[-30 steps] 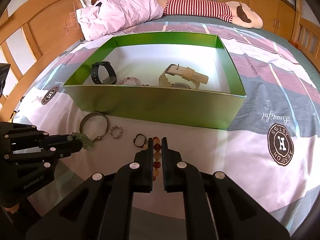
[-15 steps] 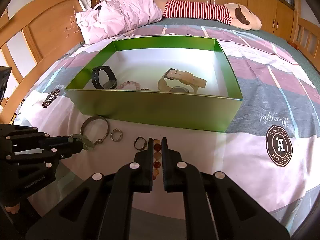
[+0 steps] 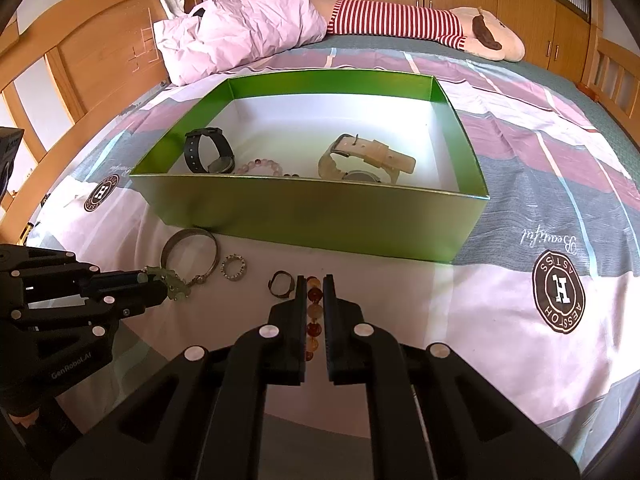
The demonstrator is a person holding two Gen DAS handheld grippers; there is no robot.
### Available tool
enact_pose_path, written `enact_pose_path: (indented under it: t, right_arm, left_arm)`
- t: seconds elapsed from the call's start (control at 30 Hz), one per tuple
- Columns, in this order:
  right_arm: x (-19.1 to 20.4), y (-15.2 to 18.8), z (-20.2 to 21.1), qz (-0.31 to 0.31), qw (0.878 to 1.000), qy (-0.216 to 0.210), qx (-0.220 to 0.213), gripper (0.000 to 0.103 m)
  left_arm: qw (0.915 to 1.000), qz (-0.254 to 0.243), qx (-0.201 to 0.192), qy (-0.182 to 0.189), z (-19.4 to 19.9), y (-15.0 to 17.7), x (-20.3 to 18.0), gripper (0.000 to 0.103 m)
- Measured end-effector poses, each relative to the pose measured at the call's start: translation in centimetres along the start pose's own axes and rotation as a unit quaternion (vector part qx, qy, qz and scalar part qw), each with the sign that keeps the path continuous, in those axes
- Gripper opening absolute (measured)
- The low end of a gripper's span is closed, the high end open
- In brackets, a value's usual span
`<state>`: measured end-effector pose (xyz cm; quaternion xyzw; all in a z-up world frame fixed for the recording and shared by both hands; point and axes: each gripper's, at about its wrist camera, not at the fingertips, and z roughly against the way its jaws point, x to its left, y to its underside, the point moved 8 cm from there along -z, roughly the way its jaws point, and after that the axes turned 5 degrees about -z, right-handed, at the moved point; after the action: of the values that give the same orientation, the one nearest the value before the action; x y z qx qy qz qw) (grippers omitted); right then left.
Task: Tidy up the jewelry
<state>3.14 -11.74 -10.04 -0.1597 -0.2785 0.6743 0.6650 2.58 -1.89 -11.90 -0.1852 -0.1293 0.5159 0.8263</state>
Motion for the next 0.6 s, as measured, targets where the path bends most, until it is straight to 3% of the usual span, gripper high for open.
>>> enact_pose_path:
  t: [0.6]
  right_arm:
    - [0.08,-0.01,0.11,0.002,1.0,0.0,-0.002,0.007]
  left_arm:
    - [1.0,-0.005,0.001,-0.002,-0.12,0.17,-0.2,0.009]
